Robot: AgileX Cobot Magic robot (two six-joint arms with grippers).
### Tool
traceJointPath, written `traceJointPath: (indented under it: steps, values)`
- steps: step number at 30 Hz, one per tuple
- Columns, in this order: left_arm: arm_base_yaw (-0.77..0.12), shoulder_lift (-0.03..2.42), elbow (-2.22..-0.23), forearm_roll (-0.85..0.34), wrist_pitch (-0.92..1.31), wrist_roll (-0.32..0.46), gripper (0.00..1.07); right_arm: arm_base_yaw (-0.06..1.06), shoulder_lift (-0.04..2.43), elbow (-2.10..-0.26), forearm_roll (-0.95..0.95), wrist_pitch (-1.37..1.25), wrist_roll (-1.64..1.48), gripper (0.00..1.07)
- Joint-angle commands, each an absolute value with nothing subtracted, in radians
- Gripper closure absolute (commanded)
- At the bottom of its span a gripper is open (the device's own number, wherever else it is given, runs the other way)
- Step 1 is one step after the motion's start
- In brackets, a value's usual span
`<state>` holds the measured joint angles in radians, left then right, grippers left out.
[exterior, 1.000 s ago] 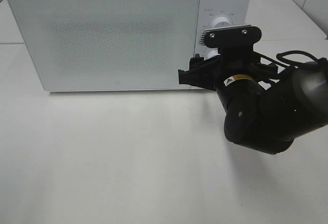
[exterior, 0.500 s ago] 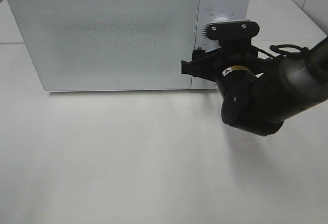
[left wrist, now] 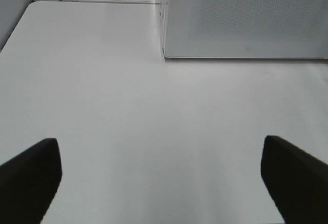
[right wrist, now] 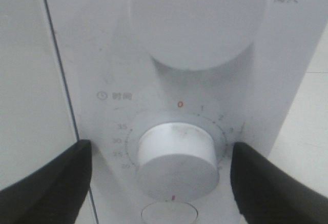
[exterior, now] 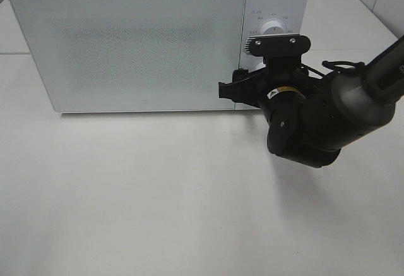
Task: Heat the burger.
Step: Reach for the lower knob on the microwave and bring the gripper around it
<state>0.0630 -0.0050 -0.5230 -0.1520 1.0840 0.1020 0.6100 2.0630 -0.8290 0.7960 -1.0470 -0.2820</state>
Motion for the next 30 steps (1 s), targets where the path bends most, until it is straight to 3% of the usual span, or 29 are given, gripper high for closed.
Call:
traceJointPath:
  steps: [1, 6, 10, 11, 13, 14, 15, 17, 30]
  values:
    - [0.059, -0.022, -0.520, -0.152, 1.076, 0.095, 0.09, 0.598, 2.047, -0.858, 0.818, -1.105, -0.295, 0.37]
    - [0.059, -0.022, -0.520, -0.152, 1.076, 0.095, 0.09, 0.598, 2.036, -0.858, 0.825, -1.117, -0.322, 0.38]
    - [0.059, -0.022, -0.520, -0.152, 1.076, 0.095, 0.09, 0.598, 2.036, -0.858, 0.828, -1.118, -0.324, 0.49]
    - [0.059, -0.022, -0.520, -0.152, 1.076, 0.095, 0.09, 0.598, 2.036, -0.858, 0.828, -1.120, -0.324, 0.61]
    - [0.059, -0.022, -0.520, -0.152, 1.076, 0.095, 0.09, 0.598, 2.036, -0.858, 0.828, -1.121, -0.324, 0.67]
    - [0.059, -0.022, -0.520, -0.152, 1.076, 0.095, 0.09, 0.598, 2.036, -0.858, 0.828, -1.129, -0.324, 0.82]
    - [0.059, -0.022, -0.520, -0.152, 1.076, 0.095, 0.09, 0.598, 2.036, -0.858, 0.828, -1.129, -0.324, 0.82]
    - [0.059, -0.022, -0.520, -0.152, 1.076, 0.095, 0.09, 0.598, 2.036, -0.858, 0.827, -1.134, -0.324, 1.04]
    - [0.059, -0.022, -0.520, -0.152, 1.076, 0.095, 0.09, 0.598, 2.037, -0.858, 0.768, -1.239, -0.204, 1.07]
